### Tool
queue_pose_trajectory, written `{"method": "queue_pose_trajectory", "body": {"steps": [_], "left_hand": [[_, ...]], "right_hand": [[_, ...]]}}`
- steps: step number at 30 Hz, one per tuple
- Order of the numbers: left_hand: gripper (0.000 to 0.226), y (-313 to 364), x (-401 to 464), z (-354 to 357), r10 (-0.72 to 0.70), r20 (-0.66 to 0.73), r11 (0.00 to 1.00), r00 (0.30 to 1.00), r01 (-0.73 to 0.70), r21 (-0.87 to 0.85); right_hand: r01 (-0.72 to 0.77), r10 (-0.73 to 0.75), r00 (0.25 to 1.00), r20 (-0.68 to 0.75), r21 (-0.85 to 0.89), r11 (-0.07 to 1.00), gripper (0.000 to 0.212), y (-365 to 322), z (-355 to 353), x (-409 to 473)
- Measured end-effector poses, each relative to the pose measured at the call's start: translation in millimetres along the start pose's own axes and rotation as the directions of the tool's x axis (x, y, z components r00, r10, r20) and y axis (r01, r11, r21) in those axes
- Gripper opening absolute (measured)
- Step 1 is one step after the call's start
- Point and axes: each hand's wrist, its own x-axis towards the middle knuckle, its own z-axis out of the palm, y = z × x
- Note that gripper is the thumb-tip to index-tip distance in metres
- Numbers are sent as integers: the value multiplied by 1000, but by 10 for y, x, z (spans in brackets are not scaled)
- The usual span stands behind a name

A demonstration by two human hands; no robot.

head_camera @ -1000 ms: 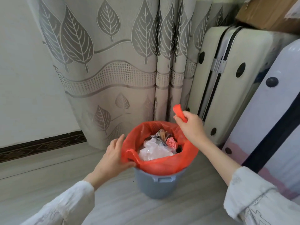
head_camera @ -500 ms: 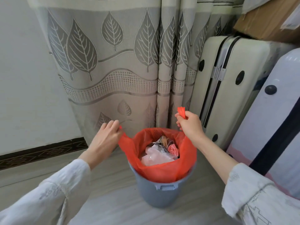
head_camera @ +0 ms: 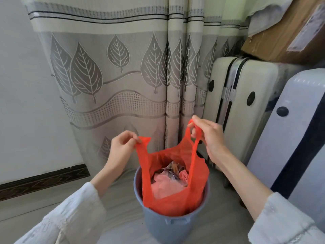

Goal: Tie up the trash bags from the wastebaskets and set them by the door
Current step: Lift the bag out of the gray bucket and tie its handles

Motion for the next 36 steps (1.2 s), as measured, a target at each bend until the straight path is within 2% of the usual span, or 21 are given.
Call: {"method": "queue_pose_trajectory", "body": {"steps": [3, 5, 6, 7, 8, 9, 10, 11, 12, 14, 17, 19, 21, 22, 25, 27, 29, 31, 32, 34, 36], "left_hand": [[24, -2, -76, -22, 60, -52, 996, 997, -56, 65], [59, -34, -40, -5, -19, -47, 959, 999, 31, 281], [75, -56, -8, -1, -73, -28, 901, 997, 78, 426], [77, -69, 17, -1, -131, -7, 821, 991, 113, 559], [62, -70, 46, -9, -181, 6, 742, 983, 133, 657], [36, -46, 68, -16, -197, -3, 691, 980, 141, 709], [17, -7, 77, -24, -199, -25, 681, 980, 157, 715], [23, 53, 82, -33, -185, -41, 711, 982, 163, 684], [29, 91, 109, -46, -140, -62, 771, 988, 148, 620], [20, 179, 140, -36, 27, -110, 912, 994, 20, 410], [6, 293, 40, 22, 218, -24, 938, 976, -202, 281], [12, 252, -52, 92, 196, 41, 971, 980, -200, 128], [16, 171, -82, 133, 131, 83, 991, 988, -128, -39], [25, 118, -81, 130, 99, 100, 993, 990, -92, -71], [72, -124, -85, 82, 15, 205, 998, 979, -3, -61], [84, -314, -144, 48, -16, 292, 999, 956, 26, -29], [92, -483, -185, 41, -77, 337, 997, 938, 78, 12], [110, -609, -172, 84, -167, 348, 986, 923, 152, 70], [112, -645, -139, 120, -196, 361, 980, 912, 176, 89], [96, -699, -46, 229, -227, 367, 973, 902, 196, 120], [83, -730, 62, 359, -210, 371, 977, 905, 177, 119]], "right_hand": [[116, -123, 989, -81, -87, 989, 25, 77, -79, -41], [158, -189, 975, -119, -229, 960, 19, 180, -80, -67], [153, -194, 974, -113, -299, 942, 22, 238, -73, -74], [133, -180, 978, -103, -353, 926, 26, 303, -67, -78], [99, -145, 985, -94, -381, 919, 34, 358, -58, -83], [59, -102, 991, -87, -395, 917, 47, 412, -51, -97], [23, -62, 995, -84, -404, 914, 57, 469, -52, -99], [-7, -33, 995, -90, -415, 910, 58, 502, -58, -88], [-26, -15, 995, -98, -399, 917, 48, 504, -64, -63], [3, -31, 994, -102, -262, 965, 22, 411, -57, -22], [99, -101, 989, -111, -29, 995, 27, 245, -49, 42], [166, -176, 979, -108, -94, 982, 27, 258, -38, 13], [201, -229, 965, -126, -201, 959, 16, 365, -28, -68], [206, -244, 961, -132, -247, 947, 12, 418, -31, -117], [248, -292, 952, -90, -333, 910, 42, 589, -114, -208], [252, -280, 960, -3, -430, 867, 67, 736, -204, -239], [166, -165, 985, 52, -560, 812, 91, 926, -269, -205], [67, -36, 997, 64, -595, 801, 103, 1055, -272, -128], [28, 12, 998, 69, -544, 839, 104, 1084, -237, -87], [-34, 71, 994, 79, -392, 919, 104, 1117, -142, 4], [-61, 92, 993, 76, -341, 938, 95, 1159, -83, 81]]}}
